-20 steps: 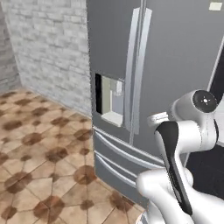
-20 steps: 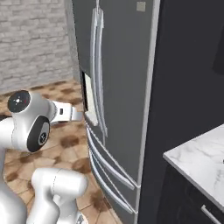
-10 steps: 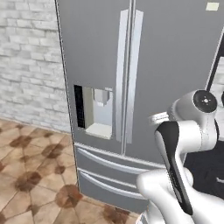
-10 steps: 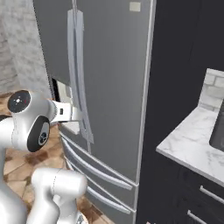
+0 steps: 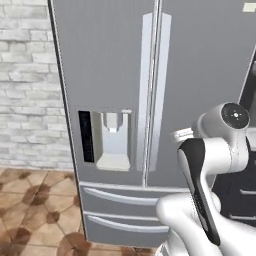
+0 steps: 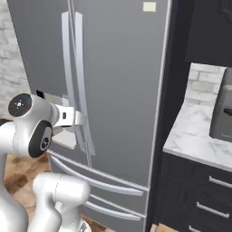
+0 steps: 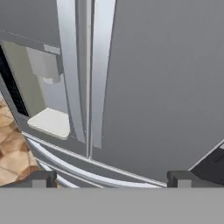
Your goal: Move the hot dog bun to the plate on the dining table and place the condiment next to that plate. Then navigate to the fridge and take the sausage and place it on the plate as well.
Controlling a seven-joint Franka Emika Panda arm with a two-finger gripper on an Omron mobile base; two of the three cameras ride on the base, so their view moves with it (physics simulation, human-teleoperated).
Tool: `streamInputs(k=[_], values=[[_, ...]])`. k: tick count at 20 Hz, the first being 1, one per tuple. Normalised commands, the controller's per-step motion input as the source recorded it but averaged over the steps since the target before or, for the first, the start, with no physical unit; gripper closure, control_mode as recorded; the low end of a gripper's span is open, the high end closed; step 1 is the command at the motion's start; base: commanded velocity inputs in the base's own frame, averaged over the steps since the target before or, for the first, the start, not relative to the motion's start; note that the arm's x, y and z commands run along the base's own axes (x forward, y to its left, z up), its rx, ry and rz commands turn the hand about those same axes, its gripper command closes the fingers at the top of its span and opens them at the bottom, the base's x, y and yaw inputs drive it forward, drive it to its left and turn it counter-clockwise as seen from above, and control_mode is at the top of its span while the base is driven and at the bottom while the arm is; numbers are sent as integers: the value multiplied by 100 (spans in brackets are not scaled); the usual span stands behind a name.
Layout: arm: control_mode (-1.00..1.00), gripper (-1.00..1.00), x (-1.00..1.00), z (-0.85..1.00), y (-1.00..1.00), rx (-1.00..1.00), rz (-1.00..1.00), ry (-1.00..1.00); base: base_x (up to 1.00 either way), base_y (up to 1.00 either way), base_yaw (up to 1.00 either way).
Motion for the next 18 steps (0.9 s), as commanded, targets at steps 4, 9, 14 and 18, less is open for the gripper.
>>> streamInputs(k=[4, 9, 14, 18], values=[[100, -100, 0, 0, 0, 0, 0, 0, 0, 68, -36], [100, -100, 0, 0, 0, 0, 0, 0, -13, 35, -30], [100, -100, 0, 0, 0, 0, 0, 0, -43, 22, -20], [100, -100, 0, 0, 0, 0, 0, 0, -60, 57, -5]])
